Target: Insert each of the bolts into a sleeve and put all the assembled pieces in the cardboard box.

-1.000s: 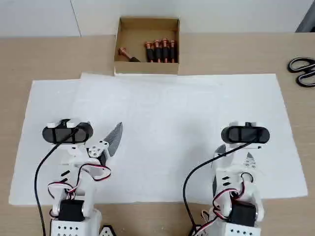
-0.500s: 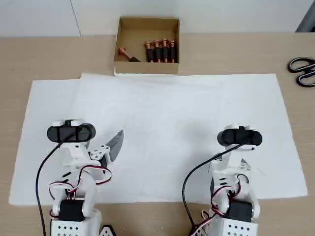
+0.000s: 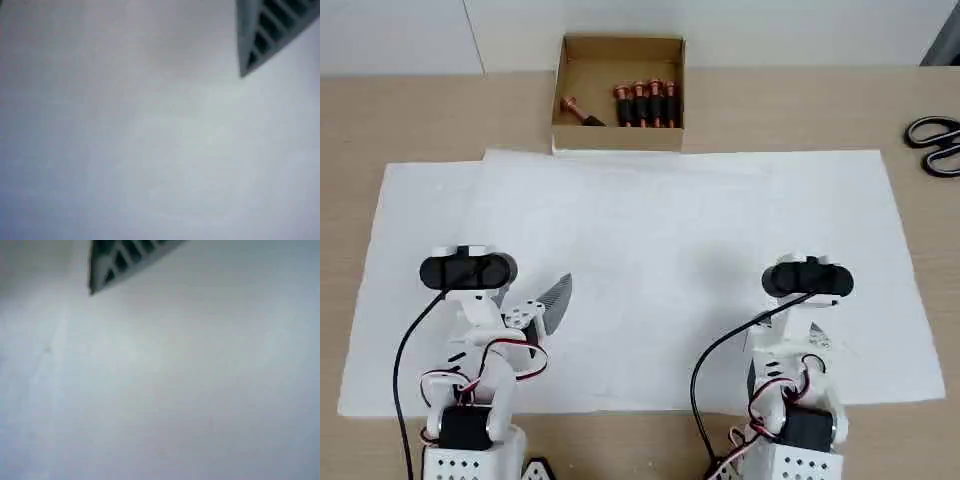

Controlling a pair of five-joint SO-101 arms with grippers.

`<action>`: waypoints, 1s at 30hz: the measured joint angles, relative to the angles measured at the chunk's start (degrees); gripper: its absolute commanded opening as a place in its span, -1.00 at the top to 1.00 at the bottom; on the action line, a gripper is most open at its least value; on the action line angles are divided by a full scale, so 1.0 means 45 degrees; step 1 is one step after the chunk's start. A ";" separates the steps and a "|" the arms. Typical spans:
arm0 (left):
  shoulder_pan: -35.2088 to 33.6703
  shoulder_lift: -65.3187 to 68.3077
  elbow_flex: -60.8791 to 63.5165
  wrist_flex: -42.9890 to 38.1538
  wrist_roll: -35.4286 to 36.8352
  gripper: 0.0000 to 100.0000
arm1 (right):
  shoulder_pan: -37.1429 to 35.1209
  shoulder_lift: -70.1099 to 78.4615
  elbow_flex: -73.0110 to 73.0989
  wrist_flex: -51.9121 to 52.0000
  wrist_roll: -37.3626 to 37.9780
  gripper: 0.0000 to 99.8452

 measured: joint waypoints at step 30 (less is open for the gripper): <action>0.0000 0.0000 0.0000 0.0020 0.0000 0.37 | 0.0000 0.0000 0.0078 -0.0449 0.0000 0.61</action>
